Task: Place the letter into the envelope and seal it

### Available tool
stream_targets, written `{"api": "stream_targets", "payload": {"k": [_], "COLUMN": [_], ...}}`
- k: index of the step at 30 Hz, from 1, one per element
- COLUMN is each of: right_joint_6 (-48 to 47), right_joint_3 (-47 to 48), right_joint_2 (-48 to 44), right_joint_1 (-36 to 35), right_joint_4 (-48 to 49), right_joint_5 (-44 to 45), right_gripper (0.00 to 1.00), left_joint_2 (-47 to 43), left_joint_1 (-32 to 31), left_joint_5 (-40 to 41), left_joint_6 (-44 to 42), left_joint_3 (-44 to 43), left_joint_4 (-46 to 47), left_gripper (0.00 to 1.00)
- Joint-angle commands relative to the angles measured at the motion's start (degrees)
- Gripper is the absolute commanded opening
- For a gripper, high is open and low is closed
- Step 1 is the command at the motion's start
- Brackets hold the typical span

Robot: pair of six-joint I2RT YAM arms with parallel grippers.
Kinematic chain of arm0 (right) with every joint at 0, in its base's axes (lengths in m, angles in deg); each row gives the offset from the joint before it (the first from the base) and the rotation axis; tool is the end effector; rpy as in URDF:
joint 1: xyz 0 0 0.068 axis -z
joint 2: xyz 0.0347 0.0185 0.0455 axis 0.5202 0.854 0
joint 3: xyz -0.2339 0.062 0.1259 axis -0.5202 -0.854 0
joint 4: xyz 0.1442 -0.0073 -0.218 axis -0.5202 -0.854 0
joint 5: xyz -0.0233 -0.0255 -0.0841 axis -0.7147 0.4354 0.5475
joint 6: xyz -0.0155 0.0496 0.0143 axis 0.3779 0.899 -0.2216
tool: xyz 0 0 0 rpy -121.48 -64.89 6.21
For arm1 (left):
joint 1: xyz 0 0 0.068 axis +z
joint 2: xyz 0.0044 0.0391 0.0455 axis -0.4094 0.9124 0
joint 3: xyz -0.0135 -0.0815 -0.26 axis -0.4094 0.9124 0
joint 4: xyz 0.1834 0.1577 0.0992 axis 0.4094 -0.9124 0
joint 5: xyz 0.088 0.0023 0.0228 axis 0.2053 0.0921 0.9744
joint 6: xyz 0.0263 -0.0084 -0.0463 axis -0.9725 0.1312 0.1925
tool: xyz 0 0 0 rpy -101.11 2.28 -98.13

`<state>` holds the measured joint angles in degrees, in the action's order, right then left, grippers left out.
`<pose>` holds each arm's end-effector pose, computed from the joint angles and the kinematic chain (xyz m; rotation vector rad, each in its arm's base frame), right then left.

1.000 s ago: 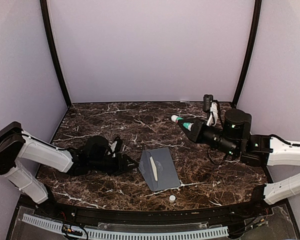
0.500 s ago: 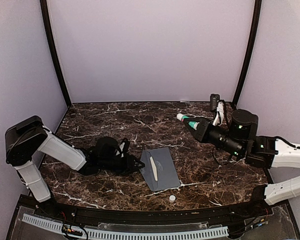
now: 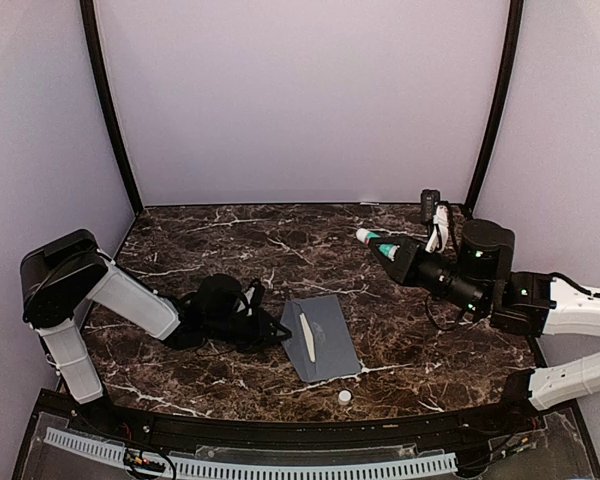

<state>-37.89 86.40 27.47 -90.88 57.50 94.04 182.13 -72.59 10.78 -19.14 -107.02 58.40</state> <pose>0.1274 0.1934 0.3158 -0.0393 1.7866 1.0004 0.2057 -0.2507 0.1198 -0.0291 2.4482 -1.4102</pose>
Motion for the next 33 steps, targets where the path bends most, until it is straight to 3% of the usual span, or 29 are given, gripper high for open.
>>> {"api": "stream_targets", "payload": {"k": [1,6,9,17,21,25,33], "right_joint_6": [0.29,-0.48,-1.71,-3.43,-2.71,-2.82,-4.02], "right_joint_3": [0.06,0.44,1.00,3.94,6.45,8.17,15.38], "right_joint_2": [-0.71,-0.81,-1.27,0.25,4.14,8.85,20.76], "right_joint_1": [0.34,0.39,0.38,0.52,0.87,1.10,2.31], "right_joint_4": [0.93,-0.20,-2.43,-14.72,-21.87,-25.78,-30.62], "right_joint_5": [1.34,1.29,1.98,-1.01,-4.40,-9.97,-18.02], "right_gripper": [0.03,0.03,0.02,0.02,0.01,0.00,0.00], "left_joint_2": [-0.12,-0.42,-1.08,-0.45,3.03,5.97,4.23], "left_joint_1": [0.17,0.17,0.49,3.21,4.17,4.36,4.36], "left_joint_5": [-1.35,-3.39,-5.40,-11.43,-14.51,-13.61,-12.04], "left_joint_6": [0.53,-2.02,-6.59,-31.56,-43.76,-48.92,-48.99], "left_joint_3": [-0.52,-1.79,-4.87,-19.42,-25.24,-27.77,-26.11], "left_joint_4": [0.01,-4.04,-10.24,-44.05,-54.02,-57.65,-52.43], "left_gripper": [0.15,0.00,0.00,0.00,0.00,0.00,0.00]}}
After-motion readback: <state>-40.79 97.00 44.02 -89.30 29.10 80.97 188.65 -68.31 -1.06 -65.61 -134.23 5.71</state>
